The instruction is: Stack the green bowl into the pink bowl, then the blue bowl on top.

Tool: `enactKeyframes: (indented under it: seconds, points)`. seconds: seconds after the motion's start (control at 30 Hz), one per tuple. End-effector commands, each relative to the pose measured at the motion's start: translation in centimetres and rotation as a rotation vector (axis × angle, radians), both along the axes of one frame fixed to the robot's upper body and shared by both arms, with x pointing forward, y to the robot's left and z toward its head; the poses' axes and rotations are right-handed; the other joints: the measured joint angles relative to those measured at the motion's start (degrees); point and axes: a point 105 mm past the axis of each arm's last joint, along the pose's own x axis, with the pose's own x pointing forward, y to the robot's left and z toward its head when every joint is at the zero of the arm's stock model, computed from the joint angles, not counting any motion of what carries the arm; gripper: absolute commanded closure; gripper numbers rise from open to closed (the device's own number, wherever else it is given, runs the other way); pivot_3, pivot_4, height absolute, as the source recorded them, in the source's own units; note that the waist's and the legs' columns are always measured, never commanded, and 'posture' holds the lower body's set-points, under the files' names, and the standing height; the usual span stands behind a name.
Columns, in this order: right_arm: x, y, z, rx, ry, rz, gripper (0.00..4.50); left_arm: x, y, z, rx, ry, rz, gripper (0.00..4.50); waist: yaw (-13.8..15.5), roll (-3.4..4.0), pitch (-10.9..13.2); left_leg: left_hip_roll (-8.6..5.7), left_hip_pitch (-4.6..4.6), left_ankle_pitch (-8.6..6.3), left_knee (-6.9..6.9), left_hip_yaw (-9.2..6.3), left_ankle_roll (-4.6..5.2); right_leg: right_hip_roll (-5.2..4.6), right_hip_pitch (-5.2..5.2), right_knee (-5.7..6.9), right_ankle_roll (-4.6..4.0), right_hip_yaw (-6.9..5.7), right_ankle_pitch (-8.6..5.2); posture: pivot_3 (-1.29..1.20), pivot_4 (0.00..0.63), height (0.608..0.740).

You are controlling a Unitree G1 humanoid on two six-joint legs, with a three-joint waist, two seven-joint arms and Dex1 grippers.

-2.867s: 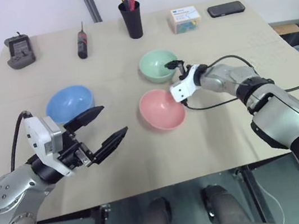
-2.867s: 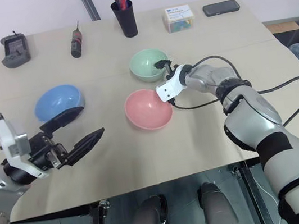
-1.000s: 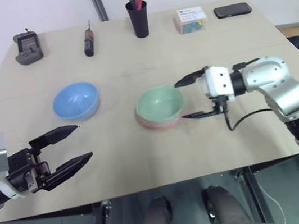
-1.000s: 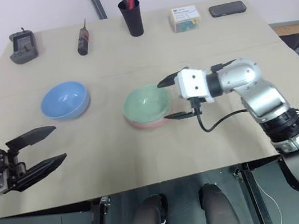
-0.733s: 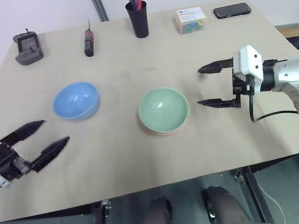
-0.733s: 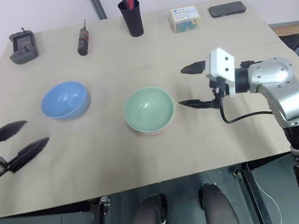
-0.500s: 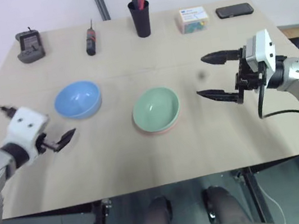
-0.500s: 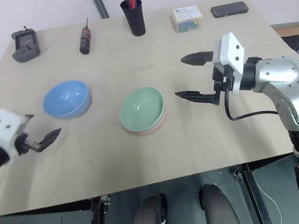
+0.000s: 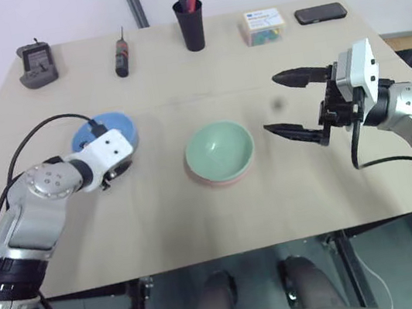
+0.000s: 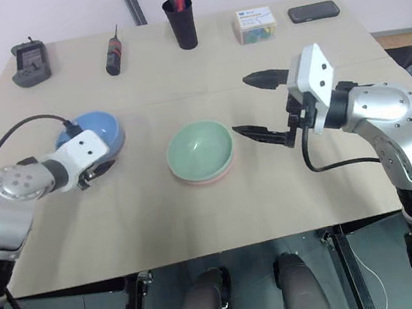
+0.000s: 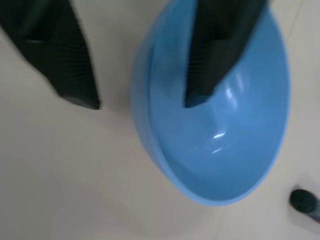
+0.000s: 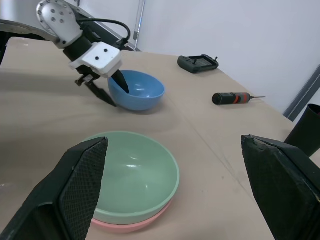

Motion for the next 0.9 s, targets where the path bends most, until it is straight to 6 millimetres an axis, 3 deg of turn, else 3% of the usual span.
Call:
enactKeyframes:
  seconds: [0.03,0.07,0.2,0.3,0.5,0.57,0.77,0.83,0.87,0.9]
  points:
    - [-0.8,-0.2,1.3,0.006,-0.067,-0.013,0.0,0.6,0.0,1.1,0.015,-0.028,-0.015,3.94,-0.07,0.0,0.0,0.0,0.0,0.0,0.0,-0.01,0.0,0.0,-0.01,0.0,0.0,-0.01,0.0,0.0,0.15,0.74]
    - [-0.9,-0.3,1.3,0.007,-0.069,-0.017,0.0,0.6,-0.1,1.1,0.01,-0.025,-0.019,4.47,-0.08,0.0,0.0,0.0,0.0,0.0,0.0,-0.01,0.0,0.0,-0.01,0.0,0.0,0.0,0.0,0.0,0.15,0.74]
    - [-1.1,-0.6,1.2,0.008,-0.071,-0.032,0.0,0.4,-1.2,1.7,-0.062,-0.01,-0.064,4.49,0.01,0.0,0.0,0.0,-0.01,0.0,0.01,-0.02,0.0,0.0,-0.02,0.02,0.0,-0.01,0.0,0.0,0.15,0.74]
    - [-1.4,-1.3,0.8,0.001,-0.063,-0.061,0.0,-1.1,-3.2,3.0,-0.11,0.036,-0.207,4.49,0.02,-0.02,0.0,0.01,-0.05,0.0,0.05,-0.04,0.0,0.0,-0.02,0.04,0.0,-0.02,0.0,0.0,0.15,0.74]
    - [-1.6,-3.1,-0.2,-0.016,-0.044,-0.152,0.0,-3.5,-10.6,8.1,-0.256,0.012,-0.544,4.49,0.41,-0.04,0.01,0.0,-0.13,0.0,0.18,-0.09,0.0,-0.02,-0.01,0.04,0.01,-0.08,0.0,0.0,0.15,0.74]
    - [-1.6,-3.4,-0.3,-0.019,-0.044,-0.177,0.0,-4.2,-12.9,8.8,-0.258,0.001,-0.662,4.49,0.43,-0.04,0.01,-0.01,-0.11,0.0,0.3,-0.09,0.0,-0.01,0.04,0.13,0.01,-0.07,0.0,0.0,0.15,0.74]
    - [-1.6,-3.8,-0.9,-0.041,-0.033,-0.223,0.0,-5.1,-15.3,5.6,-0.19,0.094,-0.851,4.49,-0.25,-0.03,0.01,0.01,0.11,0.0,0.45,0.04,0.01,0.09,0.11,0.4,0.02,0.12,-0.01,0.0,0.15,0.74]
    - [-1.7,-3.8,-1.2,-0.05,-0.029,-0.23,0.0,-5.7,-15.9,5.1,-0.22,0.136,-0.9,3.78,-0.17,-0.03,0.02,0.08,0.07,0.0,0.57,-0.02,0.01,0.18,0.1,0.46,0.01,0.09,-0.01,0.0,0.15,0.74]
    - [-1.7,-3.8,-1.3,-0.054,-0.024,-0.233,0.0,-5.9,-16.0,5.0,-0.219,0.141,-0.915,3.75,-0.09,-0.03,0.02,0.09,0.05,0.0,0.59,-0.04,0.01,0.19,0.1,0.47,0.01,0.08,-0.01,0.0,0.15,0.74]
    - [-1.8,-3.8,-1.4,-0.056,-0.021,-0.235,0.0,-6.0,-16.1,5.0,-0.224,0.139,-0.924,3.21,-0.02,-0.03,0.02,0.1,0.03,0.0,0.65,-0.06,0.01,0.19,0.1,0.48,0.01,0.05,-0.01,0.0,0.15,0.74]
